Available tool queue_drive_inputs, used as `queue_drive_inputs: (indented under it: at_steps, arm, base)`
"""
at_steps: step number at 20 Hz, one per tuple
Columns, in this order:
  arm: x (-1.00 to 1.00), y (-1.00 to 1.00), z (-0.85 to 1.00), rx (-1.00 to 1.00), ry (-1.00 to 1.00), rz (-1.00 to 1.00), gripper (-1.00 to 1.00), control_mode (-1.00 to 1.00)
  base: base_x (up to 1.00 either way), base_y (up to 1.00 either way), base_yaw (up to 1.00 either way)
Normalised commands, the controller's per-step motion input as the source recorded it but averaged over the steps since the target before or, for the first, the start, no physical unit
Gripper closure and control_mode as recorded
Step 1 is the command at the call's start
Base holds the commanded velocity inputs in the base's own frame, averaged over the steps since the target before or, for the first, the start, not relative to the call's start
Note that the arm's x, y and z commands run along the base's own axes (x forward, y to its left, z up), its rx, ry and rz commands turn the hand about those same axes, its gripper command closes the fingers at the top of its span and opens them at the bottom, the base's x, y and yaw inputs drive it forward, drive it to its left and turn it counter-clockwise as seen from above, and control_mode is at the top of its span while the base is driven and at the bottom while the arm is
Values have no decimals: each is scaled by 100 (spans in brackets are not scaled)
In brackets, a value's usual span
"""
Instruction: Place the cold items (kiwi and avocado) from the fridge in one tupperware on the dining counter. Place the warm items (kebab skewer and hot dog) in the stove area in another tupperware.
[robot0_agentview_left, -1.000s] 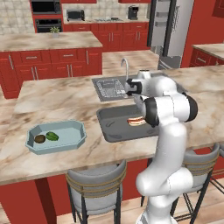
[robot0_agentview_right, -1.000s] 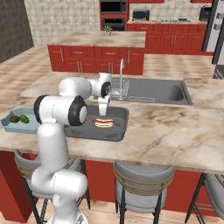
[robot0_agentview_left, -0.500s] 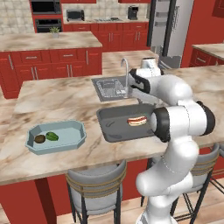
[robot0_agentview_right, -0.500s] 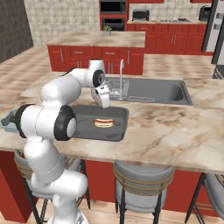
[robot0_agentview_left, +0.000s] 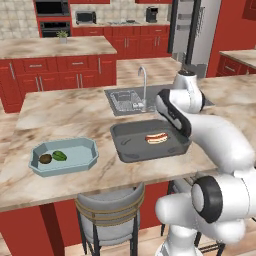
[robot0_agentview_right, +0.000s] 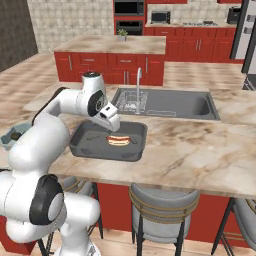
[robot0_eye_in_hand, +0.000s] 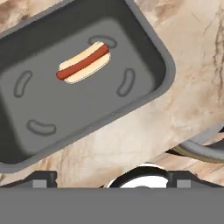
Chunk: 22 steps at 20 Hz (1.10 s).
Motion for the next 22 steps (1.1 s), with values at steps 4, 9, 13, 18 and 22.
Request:
queue_drive_inputs:
  at_steps: [4,9,13,18,22]
  arm:
    - [-100,46,5,-5,-14,45,-100,-100]
    - [-100,41,-5,-20,-1,37,-100,-100]
    - [-100,3,-13,-9,0,27,-100,-100]
    - [-73,-18,0,5,-7,2,-100,-100]
    - [-16,-3,-3,2,0,0,-100,-100]
  base:
    - [0,0,0]
    - [0,0,0]
    - [0,0,0]
    - [0,0,0]
    - [0,0,0]
